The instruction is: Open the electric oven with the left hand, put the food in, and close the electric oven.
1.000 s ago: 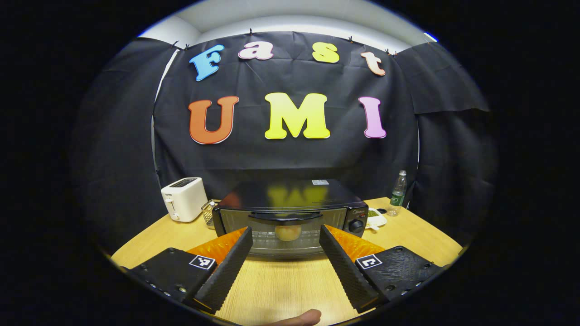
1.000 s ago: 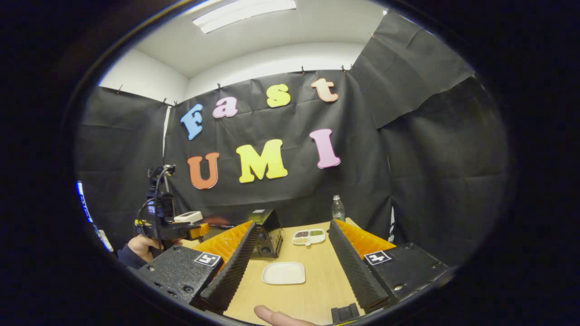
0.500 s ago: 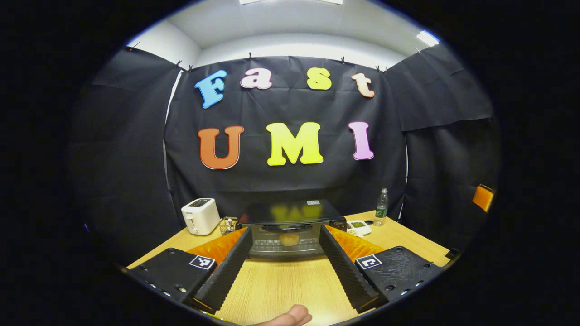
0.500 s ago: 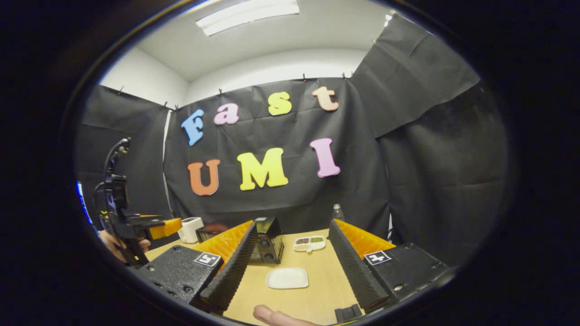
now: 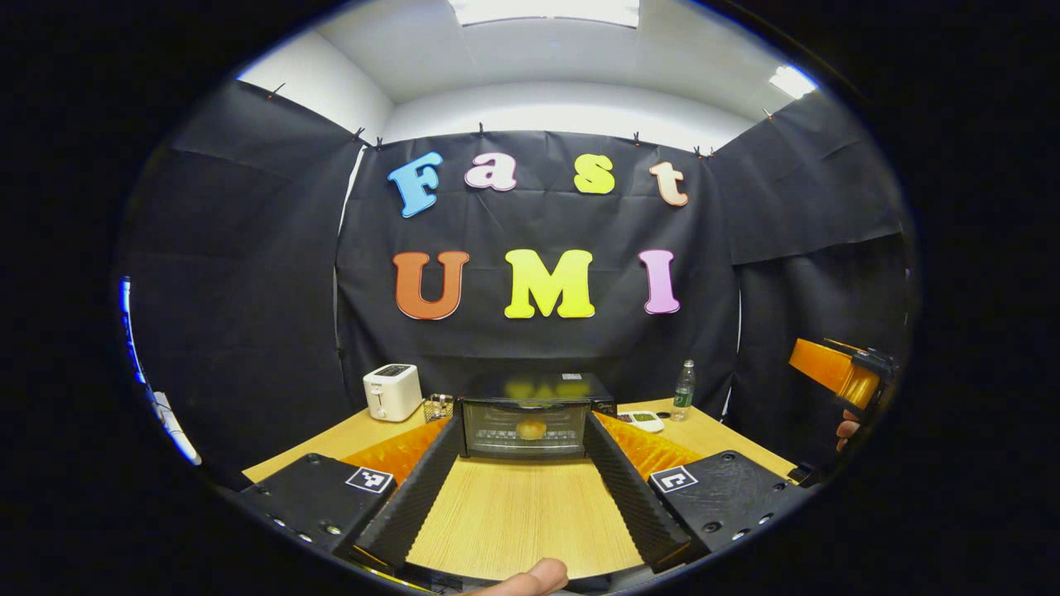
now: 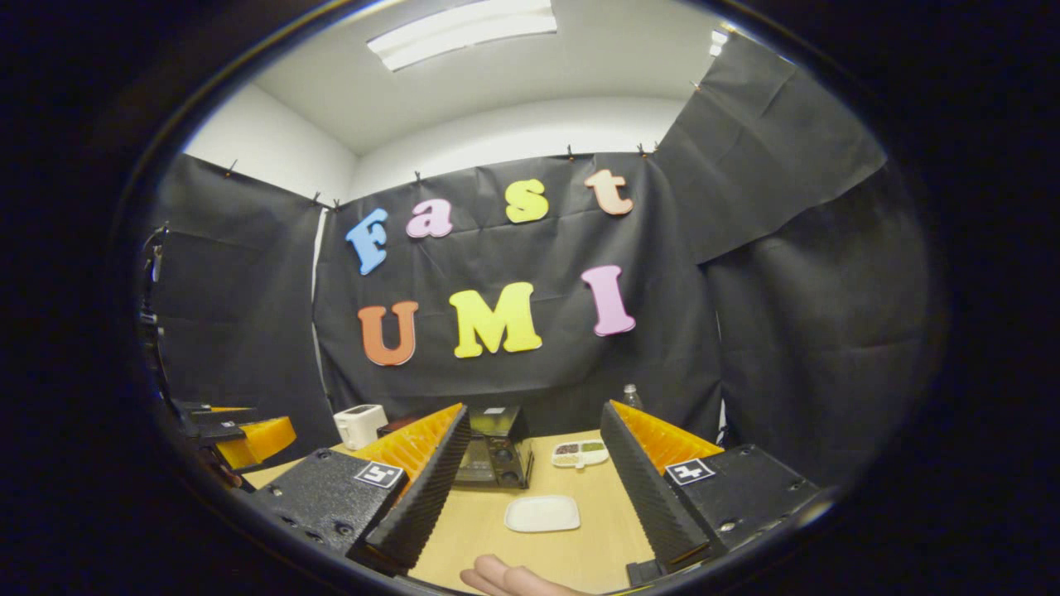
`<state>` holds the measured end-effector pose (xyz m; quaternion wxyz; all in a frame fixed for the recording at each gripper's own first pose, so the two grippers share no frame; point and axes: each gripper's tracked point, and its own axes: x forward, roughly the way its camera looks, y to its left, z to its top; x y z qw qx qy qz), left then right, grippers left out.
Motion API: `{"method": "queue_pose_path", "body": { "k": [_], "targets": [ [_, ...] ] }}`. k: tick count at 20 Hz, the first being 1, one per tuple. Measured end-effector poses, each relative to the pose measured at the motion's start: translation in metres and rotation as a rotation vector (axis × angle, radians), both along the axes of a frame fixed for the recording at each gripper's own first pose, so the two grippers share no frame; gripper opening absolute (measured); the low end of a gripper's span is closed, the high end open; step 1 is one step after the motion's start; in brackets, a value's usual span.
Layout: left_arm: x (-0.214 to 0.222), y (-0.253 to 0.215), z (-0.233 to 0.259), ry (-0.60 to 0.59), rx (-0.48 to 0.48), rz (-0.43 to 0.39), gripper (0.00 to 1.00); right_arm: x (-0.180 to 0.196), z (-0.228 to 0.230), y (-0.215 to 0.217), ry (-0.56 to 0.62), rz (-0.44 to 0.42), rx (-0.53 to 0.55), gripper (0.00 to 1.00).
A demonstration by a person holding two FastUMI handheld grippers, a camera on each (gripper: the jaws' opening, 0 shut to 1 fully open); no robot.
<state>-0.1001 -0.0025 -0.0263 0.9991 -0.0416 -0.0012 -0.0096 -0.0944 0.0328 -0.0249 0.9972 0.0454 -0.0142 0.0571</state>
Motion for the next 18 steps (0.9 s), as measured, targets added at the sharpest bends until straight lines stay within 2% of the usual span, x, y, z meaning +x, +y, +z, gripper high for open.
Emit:
{"method": "queue_pose_path", "body": {
  "k": [1,2,7,8,9,11,14,18],
  "targets": [
    [-0.005,0.002,-0.002,-0.002,-0.002,0.008,1.0,-0.001,0.0,0.002,0.001,0.005,-0.003,0.96],
    [-0.008,0.001,-0.004,-0.003,0.001,0.005,0.96,-0.001,-0.002,0.005,0.003,0.01,-0.002,0.96],
    [-0.013,0.012,-0.008,0.008,0.0,0.039,0.96,-0.002,-0.018,0.02,0.046,0.063,-0.028,0.96],
    [-0.015,0.014,-0.009,0.01,-0.007,0.046,0.89,-0.002,-0.02,0.019,0.05,0.064,-0.029,0.96],
    [-0.015,0.015,-0.009,0.011,-0.012,0.05,0.89,-0.001,-0.021,0.018,0.055,0.063,-0.03,0.96],
    [-0.015,0.011,-0.01,0.013,-0.011,0.036,0.96,0.001,-0.027,0.016,0.07,0.061,-0.027,0.96],
    [-0.014,0.004,-0.004,0.0,-0.011,0.016,0.95,0.001,-0.031,0.008,0.083,0.054,-0.016,0.96],
    [-0.015,-0.012,-0.003,0.01,-0.03,-0.054,0.95,0.002,-0.032,-0.007,0.086,0.028,-0.011,0.96]
  ]
}}
